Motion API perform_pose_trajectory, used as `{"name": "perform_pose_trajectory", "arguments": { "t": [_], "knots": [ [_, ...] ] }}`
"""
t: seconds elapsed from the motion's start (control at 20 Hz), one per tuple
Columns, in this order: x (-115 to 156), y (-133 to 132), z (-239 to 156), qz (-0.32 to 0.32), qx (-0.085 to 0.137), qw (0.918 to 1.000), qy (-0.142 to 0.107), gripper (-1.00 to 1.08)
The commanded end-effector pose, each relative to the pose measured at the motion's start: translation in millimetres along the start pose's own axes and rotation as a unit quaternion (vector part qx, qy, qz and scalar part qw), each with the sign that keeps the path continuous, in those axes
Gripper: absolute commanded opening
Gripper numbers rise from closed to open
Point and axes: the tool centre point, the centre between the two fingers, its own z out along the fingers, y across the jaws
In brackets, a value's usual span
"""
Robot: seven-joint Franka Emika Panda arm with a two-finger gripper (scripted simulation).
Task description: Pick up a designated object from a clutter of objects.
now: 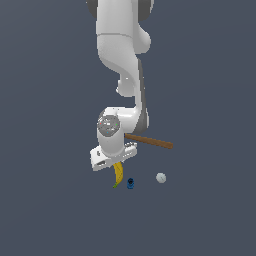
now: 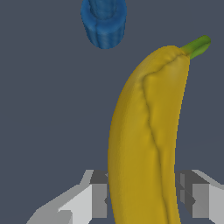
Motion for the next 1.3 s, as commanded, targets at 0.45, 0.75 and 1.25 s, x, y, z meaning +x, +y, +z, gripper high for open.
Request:
{"name": "perform_pose_trajectory", "arguments": {
  "t": [0.45, 0.75, 1.25],
  "knots": [
    [14.1, -26.4, -68.0, 0.0, -0.001, 1.0, 0.001, -1.0],
    [26.7, -51.3, -131.2, 0.0, -0.001, 1.0, 0.001, -1.0],
    [50.5, -94.9, -244.3, 0.0, -0.002, 1.0, 0.001, -1.0]
  ]
}}
